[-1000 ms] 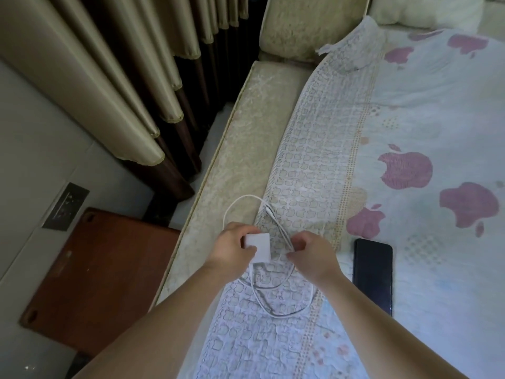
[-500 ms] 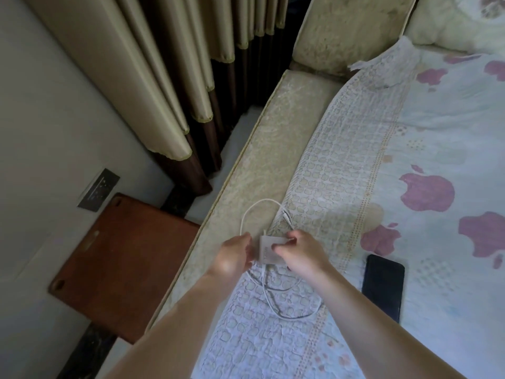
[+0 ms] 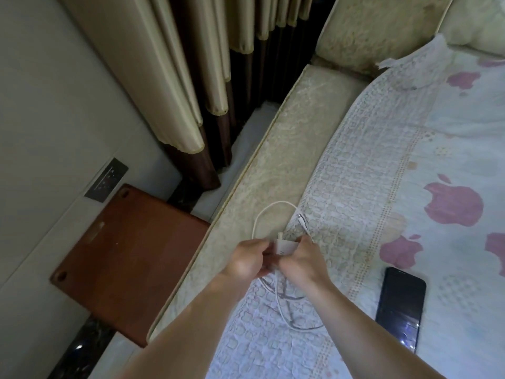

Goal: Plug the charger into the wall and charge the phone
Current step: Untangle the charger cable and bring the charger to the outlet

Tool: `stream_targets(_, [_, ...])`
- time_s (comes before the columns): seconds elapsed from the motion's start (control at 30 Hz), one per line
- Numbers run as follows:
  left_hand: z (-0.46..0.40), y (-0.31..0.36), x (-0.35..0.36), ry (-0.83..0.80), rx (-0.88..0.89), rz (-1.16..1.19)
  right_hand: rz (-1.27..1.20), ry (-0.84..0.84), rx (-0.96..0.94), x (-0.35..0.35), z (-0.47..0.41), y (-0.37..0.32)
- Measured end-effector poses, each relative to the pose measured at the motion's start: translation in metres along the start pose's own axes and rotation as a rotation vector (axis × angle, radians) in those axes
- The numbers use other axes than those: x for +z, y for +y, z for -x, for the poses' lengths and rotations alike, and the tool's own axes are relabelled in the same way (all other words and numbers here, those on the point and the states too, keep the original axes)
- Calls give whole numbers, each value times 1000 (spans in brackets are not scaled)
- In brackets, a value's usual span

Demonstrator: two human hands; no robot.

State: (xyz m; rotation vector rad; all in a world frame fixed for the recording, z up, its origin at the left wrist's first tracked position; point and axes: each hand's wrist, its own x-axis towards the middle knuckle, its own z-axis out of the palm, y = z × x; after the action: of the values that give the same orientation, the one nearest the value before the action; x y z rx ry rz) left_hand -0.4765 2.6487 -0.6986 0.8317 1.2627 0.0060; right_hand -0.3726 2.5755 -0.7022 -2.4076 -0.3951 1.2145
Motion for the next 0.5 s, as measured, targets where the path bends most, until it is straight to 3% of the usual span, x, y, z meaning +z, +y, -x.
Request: stream_targets(0.5, [62,55,-2,-42,219,135,-272,-120,-152,-67,42,-52])
